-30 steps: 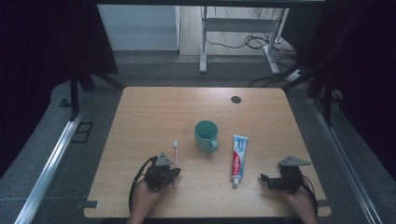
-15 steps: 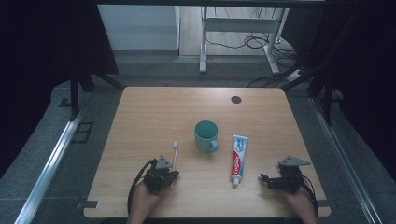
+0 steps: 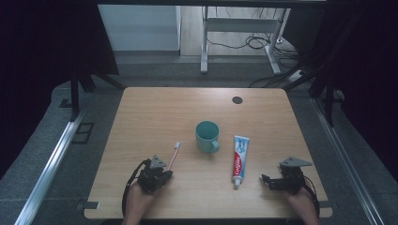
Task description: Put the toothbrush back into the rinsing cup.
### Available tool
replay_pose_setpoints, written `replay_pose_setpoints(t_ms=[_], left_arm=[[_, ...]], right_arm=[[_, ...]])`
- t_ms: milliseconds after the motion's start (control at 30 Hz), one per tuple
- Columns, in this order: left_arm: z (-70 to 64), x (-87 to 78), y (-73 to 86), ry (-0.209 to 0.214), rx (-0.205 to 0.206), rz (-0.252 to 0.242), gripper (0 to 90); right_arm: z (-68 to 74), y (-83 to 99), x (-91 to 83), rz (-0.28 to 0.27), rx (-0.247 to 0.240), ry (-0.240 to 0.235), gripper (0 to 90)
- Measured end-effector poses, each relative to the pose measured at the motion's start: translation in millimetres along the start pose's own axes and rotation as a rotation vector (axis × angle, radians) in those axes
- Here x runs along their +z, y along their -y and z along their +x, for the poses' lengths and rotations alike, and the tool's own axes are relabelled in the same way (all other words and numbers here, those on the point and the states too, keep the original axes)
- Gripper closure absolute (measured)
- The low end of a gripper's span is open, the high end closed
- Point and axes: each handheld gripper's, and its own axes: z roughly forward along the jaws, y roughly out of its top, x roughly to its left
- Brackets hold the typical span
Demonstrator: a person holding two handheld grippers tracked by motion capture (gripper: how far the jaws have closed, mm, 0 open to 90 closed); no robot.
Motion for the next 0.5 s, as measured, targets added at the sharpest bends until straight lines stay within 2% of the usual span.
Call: replay_pose_setpoints(t_ms=[500], left_arm=[[14.0, -4.3, 5.0, -0.034, -0.023, 0.008, 88.8]], right_arm=[[0.0, 0.0, 0.0, 0.000, 0.000, 0.000, 5.7]])
